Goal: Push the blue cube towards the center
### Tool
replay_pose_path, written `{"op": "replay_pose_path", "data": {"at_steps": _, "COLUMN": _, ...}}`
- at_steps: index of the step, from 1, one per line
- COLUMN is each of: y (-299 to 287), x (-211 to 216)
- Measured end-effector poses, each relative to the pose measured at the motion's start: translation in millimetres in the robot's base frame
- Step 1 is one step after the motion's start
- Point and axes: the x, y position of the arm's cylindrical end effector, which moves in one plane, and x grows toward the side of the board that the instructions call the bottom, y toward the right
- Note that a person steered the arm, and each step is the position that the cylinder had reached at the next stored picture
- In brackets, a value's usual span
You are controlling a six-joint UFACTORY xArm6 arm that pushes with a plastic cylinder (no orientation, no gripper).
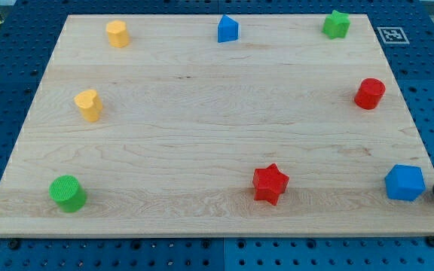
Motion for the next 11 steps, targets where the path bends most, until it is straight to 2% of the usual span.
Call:
{"op": "replay_pose_path", "data": {"at_steps": 1, "y": -33, "x": -1}}
{"op": "replay_pose_path", "data": {"at_steps": 3, "y": -40, "x": -25}}
{"op": "replay_pose_path", "data": {"at_steps": 4, "y": -37, "x": 8}}
{"op": "replay_pose_path", "data": {"at_steps": 5, "y": -46, "x": 6}}
{"op": "replay_pose_path", "data": {"at_steps": 6, "y": -81, "x": -8}}
{"op": "replay_pose_path", "data": {"at_steps": 7, "y": -87, "x": -20}}
{"op": "replay_pose_path", "data": {"at_steps": 9, "y": -31, "x": -17}}
{"op": "replay_pose_path", "data": {"at_steps": 11, "y": -79, "x": -32}}
